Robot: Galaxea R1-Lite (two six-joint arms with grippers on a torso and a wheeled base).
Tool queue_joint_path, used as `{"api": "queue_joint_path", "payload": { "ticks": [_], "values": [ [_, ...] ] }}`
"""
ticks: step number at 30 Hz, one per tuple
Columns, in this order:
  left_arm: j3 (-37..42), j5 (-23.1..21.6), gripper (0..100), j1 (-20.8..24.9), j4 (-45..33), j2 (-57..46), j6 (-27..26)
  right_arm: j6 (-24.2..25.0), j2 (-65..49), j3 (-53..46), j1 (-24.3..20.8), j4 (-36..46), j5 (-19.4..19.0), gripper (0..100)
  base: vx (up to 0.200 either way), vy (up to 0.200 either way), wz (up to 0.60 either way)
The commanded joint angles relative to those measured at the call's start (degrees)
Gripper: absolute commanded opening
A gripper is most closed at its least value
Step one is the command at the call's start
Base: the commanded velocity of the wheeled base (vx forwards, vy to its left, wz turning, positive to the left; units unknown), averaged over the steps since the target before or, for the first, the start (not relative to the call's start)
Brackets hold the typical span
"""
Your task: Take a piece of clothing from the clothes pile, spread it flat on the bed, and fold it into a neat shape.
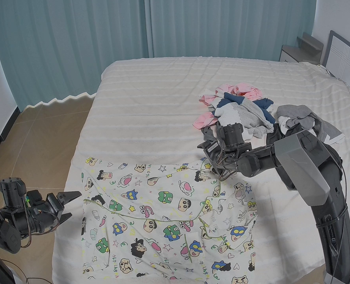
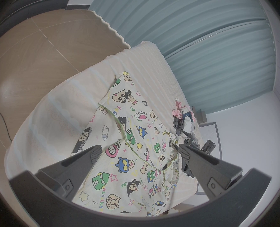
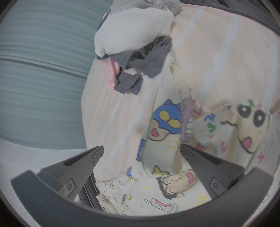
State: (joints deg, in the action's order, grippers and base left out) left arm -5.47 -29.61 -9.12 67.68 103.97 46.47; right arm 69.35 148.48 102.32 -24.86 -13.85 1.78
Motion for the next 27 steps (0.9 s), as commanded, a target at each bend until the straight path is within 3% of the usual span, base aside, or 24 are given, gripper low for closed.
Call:
{"api": "queue_joint_path", "payload": {
  "ticks": [1,7,10,27],
  "values": [
    [0.02,-0.01,100,-0.02,-0.01,0.44,0.02,0.52,2.6,3.77,-0.37,0.49,0.33,100,0.0,0.0,0.0],
    [0.02,-0.01,100,-0.02,-0.01,0.44,0.02,0.52,4.89,7.9,-0.54,1.81,0.77,100,0.0,0.0,0.0],
    [0.11,-0.01,100,-0.02,-0.01,0.88,0.02,0.43,5.5,12.28,-0.1,1.63,3.49,100,0.0,0.0,0.0],
    [0.02,-0.1,100,-0.02,-0.01,1.67,-0.06,-0.71,1.55,12.28,3.41,1.37,5.78,100,0.0,0.0,0.0]
  ]
}}
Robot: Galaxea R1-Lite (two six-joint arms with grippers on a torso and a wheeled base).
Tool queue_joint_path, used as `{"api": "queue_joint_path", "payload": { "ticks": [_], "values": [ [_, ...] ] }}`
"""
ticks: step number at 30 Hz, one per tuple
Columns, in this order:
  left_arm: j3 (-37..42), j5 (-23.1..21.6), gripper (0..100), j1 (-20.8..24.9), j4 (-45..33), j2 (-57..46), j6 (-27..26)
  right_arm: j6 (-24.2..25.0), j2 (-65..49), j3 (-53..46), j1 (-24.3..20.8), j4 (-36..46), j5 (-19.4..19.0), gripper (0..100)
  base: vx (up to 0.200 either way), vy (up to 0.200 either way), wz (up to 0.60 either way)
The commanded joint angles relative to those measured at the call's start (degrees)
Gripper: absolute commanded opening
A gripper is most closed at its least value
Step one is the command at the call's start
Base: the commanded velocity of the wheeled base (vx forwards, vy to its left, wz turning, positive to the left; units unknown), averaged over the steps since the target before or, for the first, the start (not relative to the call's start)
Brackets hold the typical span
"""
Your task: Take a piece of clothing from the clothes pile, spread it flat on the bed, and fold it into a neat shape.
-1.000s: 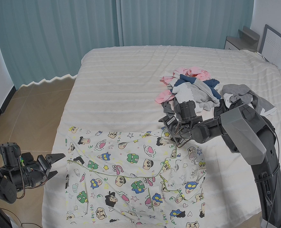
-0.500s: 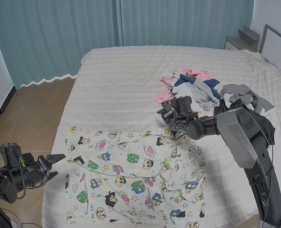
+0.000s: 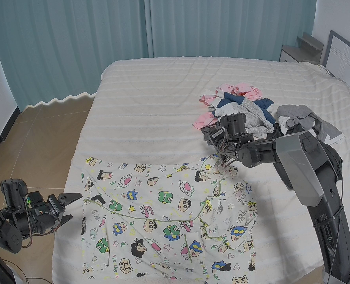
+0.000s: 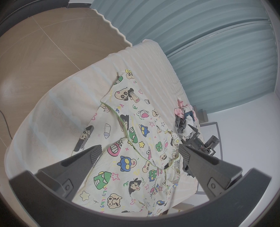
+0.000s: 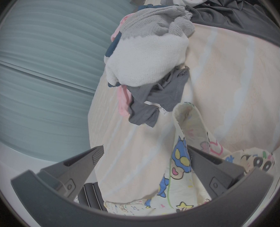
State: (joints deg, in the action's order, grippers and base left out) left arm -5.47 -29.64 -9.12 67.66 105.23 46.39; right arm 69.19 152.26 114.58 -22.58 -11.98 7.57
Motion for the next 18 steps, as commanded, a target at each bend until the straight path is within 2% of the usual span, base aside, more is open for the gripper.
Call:
{"api": "queue_joint_path", "payload": {
  "ticks": [1,9,12,14,15,16,17,18],
  "values": [
    [-0.06,-0.07,100,-0.02,0.02,0.42,0.02,-0.73,-2.76,0.01,1.48,-0.76,-0.01,100,0.0,0.0,0.0],
    [0.38,-0.16,100,-0.02,0.11,0.42,-0.59,-2.4,-8.82,0.01,2.98,1.08,0.08,100,0.0,0.0,0.0],
    [3.45,-1.92,100,0.07,0.02,1.29,-8.24,-8.02,-17.0,-13.77,2.98,-0.59,-2.3,100,0.0,0.0,0.0],
    [5.39,-3.32,100,-0.02,0.02,2.17,-13.78,-10.39,-20.34,-21.5,2.98,-3.66,-3.44,100,0.0,0.0,0.0],
    [5.39,-3.41,100,-0.02,-0.16,2.35,-14.74,-10.75,-20.95,-22.91,2.89,-4.36,-3.53,100,0.0,0.0,0.0],
    [5.47,-3.32,100,-0.11,-1.04,2.7,-18.52,-13.12,-23.68,-30.47,2.54,-7.62,-3.44,100,0.0,0.0,0.0],
    [5.47,-3.41,100,-0.29,-2.36,2.79,-20.19,-14.79,-25.35,-35.21,2.27,-9.73,-3.44,100,0.0,0.0,0.0],
    [5.47,-3.41,100,-0.29,-2.36,2.79,-20.19,-14.79,-25.35,-35.21,2.27,-9.73,-3.44,100,0.0,0.0,0.0]
  ]
}}
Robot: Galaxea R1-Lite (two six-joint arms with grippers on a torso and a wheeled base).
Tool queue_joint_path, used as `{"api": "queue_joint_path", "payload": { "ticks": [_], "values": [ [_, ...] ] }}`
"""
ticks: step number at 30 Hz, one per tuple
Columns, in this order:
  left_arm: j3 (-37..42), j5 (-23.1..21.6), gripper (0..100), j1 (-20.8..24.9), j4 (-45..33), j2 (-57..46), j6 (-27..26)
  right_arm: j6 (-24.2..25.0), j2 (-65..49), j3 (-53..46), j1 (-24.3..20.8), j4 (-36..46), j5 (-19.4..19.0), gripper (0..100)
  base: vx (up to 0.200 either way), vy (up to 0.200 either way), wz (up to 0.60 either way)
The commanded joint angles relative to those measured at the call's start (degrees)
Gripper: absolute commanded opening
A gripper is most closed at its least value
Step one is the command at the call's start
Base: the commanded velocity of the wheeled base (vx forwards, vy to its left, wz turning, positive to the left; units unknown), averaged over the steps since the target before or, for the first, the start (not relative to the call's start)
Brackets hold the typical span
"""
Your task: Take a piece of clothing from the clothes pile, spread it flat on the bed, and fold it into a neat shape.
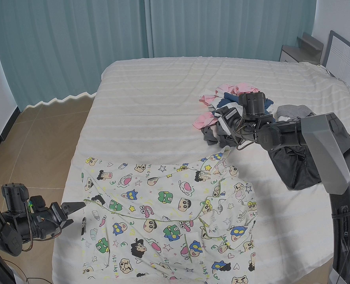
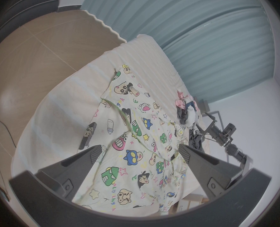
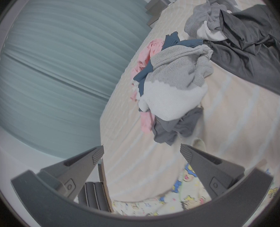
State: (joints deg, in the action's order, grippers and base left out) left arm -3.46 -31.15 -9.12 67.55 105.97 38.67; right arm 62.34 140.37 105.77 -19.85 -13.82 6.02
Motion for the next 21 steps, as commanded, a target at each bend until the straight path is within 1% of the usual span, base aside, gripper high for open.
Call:
{"api": "queue_joint_path", "payload": {
  "ticks": [1,2,3,5,7,8,9,11,12,13,15,16,17,18,19,21],
  "values": [
    [3.46,-2.43,100,-0.2,-6.11,1.78,-15.03,-10.22,-16.1,-34.75,-1.16,-11.58,-1.72,100,0.0,0.0,0.0],
    [3.46,-2.43,100,-0.2,-6.11,1.78,-15.03,-10.31,-16.36,-35.45,-1.25,-11.93,-1.63,100,0.0,0.0,0.0],
    [3.46,-3.22,100,1.03,-10.07,1.96,-18.54,-11.89,-19.26,-44.24,-1.77,-17.11,-1.63,100,0.0,0.0,0.0],
    [3.46,-3.22,100,2.53,-12.35,2.04,-21.97,-12.95,-22.25,-52.94,-2.04,-23.09,-1.72,100,0.0,0.0,0.0],
    [3.46,-3.13,100,3.05,-12.88,1.61,-22.23,-14.18,-24.62,-60.24,-2.13,-28.1,-1.8,100,0.0,0.0,0.0],
    [3.46,-3.13,100,3.05,-12.88,1.61,-22.23,-14.18,-24.62,-60.24,-2.13,-28.1,-1.8,100,0.0,0.0,0.0],
    [3.46,-3.13,100,4.2,-13.06,1.87,-21.62,-15.06,-26.56,-66.39,-2.48,-32.49,-1.72,100,0.0,0.0,0.0],
    [3.46,-3.13,100,6.39,-13.06,2.75,-18.89,-15.15,-28.23,-72.37,-2.74,-37.15,-1.63,100,0.0,0.0,0.0],
    [3.46,-2.95,100,8.24,-12.79,3.54,-17.14,-15.15,-28.84,-75.09,-2.74,-39.7,-1.72,100,0.0,0.0,0.0],
    [3.37,-2.43,100,9.73,-12.7,4.15,-15.55,-14.88,-29.11,-77.11,-2.65,-42.07,-1.72,100,0.0,0.0,0.0],
    [3.29,0.65,100,12.11,-12.7,5.3,-13.27,-14.62,-28.75,-80.19,-2.48,-46.91,-2.15,100,0.0,0.0,0.0],
    [3.29,0.65,100,12.11,-12.7,5.3,-13.27,-14.62,-28.75,-80.19,-2.48,-46.91,-2.15,100,0.0,0.0,0.0],
    [3.02,6.45,100,15.1,-12.53,8.11,-11.25,-14.44,-27.44,-82.91,-2.04,-52.27,-2.33,100,0.0,0.0,0.0],
    [2.93,8.47,100,15.89,-12.44,8.99,-10.19,-14.35,-26.47,-83.79,-1.95,-54.03,-2.33,100,0.0,0.0,0.0],
    [2.76,9.88,100,16.59,-12.44,9.6,-8.52,-14.35,-25.24,-84.67,-2.04,-56.05,-2.15,100,0.0,0.0,0.0],
    [2.32,10.76,100,17.82,-11.83,9.87,-4.57,-14.44,-23.48,-85.46,-2.04,-60.0,-1.98,100,0.0,0.0,0.0]
  ]
}}
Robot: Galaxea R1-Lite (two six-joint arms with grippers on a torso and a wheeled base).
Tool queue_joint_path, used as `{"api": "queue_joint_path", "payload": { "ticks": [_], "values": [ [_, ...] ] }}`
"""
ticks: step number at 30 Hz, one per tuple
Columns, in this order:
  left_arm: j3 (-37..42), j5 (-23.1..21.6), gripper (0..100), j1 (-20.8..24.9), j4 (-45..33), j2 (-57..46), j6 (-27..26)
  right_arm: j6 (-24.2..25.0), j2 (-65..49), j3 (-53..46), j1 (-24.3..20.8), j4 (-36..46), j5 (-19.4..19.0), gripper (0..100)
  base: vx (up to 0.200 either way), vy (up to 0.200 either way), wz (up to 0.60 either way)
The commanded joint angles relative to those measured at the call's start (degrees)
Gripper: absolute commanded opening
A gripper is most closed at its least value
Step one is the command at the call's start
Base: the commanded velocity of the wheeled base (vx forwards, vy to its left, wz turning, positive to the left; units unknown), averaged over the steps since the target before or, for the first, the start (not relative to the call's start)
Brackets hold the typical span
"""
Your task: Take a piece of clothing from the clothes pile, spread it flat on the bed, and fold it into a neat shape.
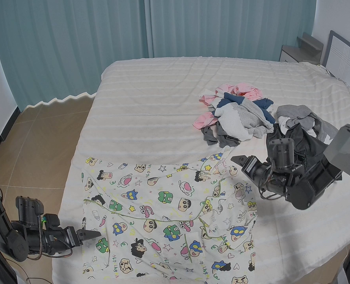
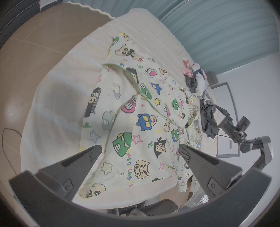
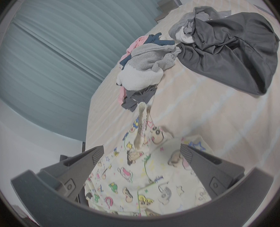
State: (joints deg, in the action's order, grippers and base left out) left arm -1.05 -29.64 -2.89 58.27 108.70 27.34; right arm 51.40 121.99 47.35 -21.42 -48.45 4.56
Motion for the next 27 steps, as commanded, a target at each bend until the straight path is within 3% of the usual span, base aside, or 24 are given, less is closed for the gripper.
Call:
{"api": "queue_joint_path", "payload": {
  "ticks": [1,3,6,11,27],
  "values": [
    [-0.53,9.33,100,12.12,-2.2,6.96,8.34,-3.5,-4.66,-27.4,-0.47,-26.79,-0.43,100,0.0,0.0,0.0],
    [-1.41,10.12,100,13.88,-1.58,6.78,13.0,-3.5,-4.13,-28.45,-0.2,-30.22,-0.6,100,0.0,0.0,0.0],
    [-3.26,16.01,100,16.86,-1.58,7.58,17.74,-1.91,-4.13,-29.51,0.15,-31.97,-0.96,100,0.0,0.0,0.0],
    [-3.52,22.34,100,21.43,-1.58,10.21,19.41,2.31,-4.13,-29.77,0.06,-32.06,-1.13,100,0.0,0.0,0.0],
    [-5.28,23.57,100,20.99,-1.49,10.92,21.44,2.57,-4.57,-29.51,-0.38,-32.33,-1.04,100,0.0,0.0,0.0]
  ]
}}
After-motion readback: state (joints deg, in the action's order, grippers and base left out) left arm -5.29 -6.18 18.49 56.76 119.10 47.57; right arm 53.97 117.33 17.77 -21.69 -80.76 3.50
